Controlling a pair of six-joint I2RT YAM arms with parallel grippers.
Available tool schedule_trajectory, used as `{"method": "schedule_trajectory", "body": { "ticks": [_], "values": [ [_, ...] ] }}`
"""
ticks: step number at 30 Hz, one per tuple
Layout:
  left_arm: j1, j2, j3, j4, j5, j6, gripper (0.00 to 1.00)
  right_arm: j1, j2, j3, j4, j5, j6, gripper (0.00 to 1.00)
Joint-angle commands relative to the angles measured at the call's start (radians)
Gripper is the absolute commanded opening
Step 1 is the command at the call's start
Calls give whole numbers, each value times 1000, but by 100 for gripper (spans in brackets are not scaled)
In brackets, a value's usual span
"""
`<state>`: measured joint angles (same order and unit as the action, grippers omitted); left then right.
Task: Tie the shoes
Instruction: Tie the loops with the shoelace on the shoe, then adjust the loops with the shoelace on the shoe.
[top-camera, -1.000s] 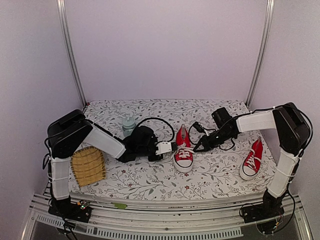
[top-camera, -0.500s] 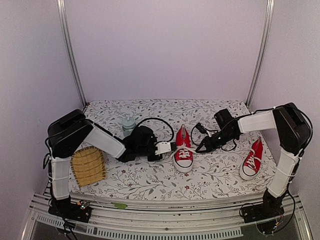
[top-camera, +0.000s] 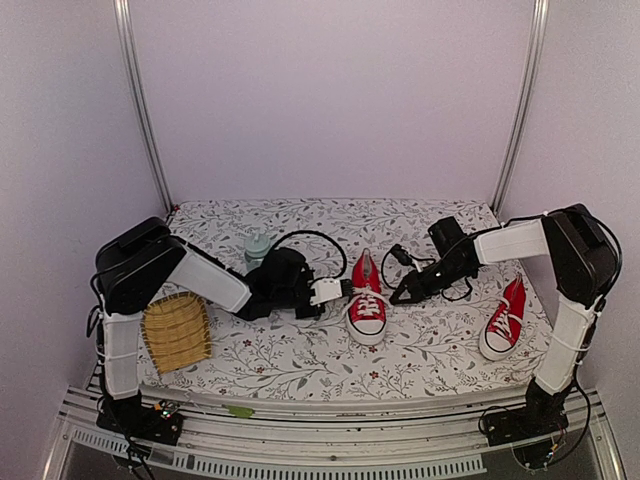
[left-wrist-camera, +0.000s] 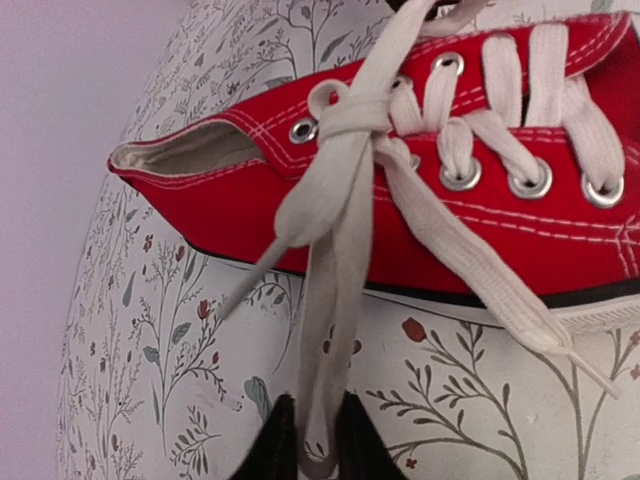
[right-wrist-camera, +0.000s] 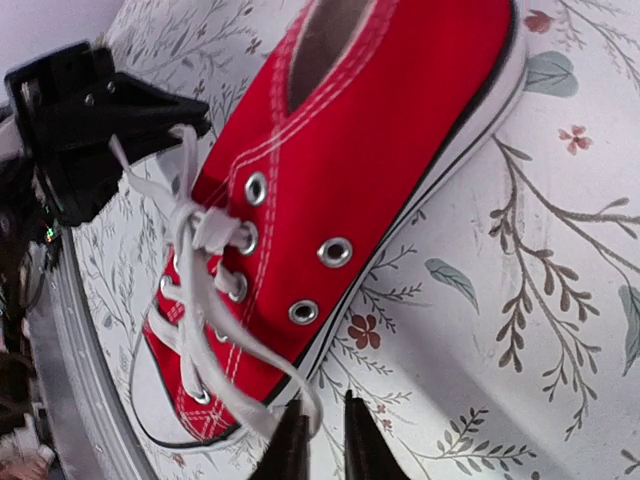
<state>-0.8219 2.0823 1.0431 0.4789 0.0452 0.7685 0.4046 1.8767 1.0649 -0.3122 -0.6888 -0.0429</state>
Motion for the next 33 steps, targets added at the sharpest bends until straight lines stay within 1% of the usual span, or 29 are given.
{"method": "schedule_trajectory", "body": {
  "ticks": [1,3,4,5,7,8,11,12,13,15,16,17,19,22,24,25,28,29,30,33],
  "values": [
    [13,-20,15,-31,35,-16,40,-8,-20,47,-20,-21,-3,31],
    [10,-46,-1,-49,49,9,54,-8,-52,50,-19,-13,3,38],
    [8,-60,-11,-55,58,21,58,-9,-65,55,-22,-5,5,42],
    [6,-78,-24,-64,69,32,61,-9,-74,59,-30,6,6,44],
    [-1,-104,-45,-80,106,45,64,-8,-88,68,-45,34,5,46],
    [-7,-158,-54,-89,132,47,67,-9,-93,68,-49,56,5,47],
    [-19,-196,-48,-121,228,13,68,-8,-109,70,-50,100,10,47],
    [-20,-195,-23,-142,272,-9,66,-9,-111,71,-50,106,11,48],
    [-19,-186,4,-165,306,-36,61,-9,-111,74,-51,107,11,48],
    [-18,-148,68,-211,326,-81,46,-9,-109,78,-50,102,11,47],
    [-18,-129,101,-236,321,-92,42,-9,-110,77,-50,100,12,47],
    [-18,-85,131,-267,317,-97,40,-9,-109,76,-50,99,12,47],
    [-17,-51,164,-306,309,-83,39,-9,-112,73,-50,104,12,47],
    [-15,-52,137,-250,289,-56,44,-9,-113,68,-48,98,11,47],
    [-10,-41,141,-235,271,-45,44,-9,-111,69,-47,89,10,47],
    [-8,-32,151,-233,262,-42,41,-9,-110,68,-47,86,11,47],
    [-3,-20,164,-216,250,-44,24,-9,-108,63,-47,86,9,46],
    [-3,-21,161,-206,250,-48,20,-8,-110,59,-47,86,8,46],
    [-3,-21,159,-200,250,-50,19,-8,-112,57,-46,85,8,46],
    [-3,-17,149,-186,237,-50,19,-9,-116,50,-47,90,5,46]
  ]
}}
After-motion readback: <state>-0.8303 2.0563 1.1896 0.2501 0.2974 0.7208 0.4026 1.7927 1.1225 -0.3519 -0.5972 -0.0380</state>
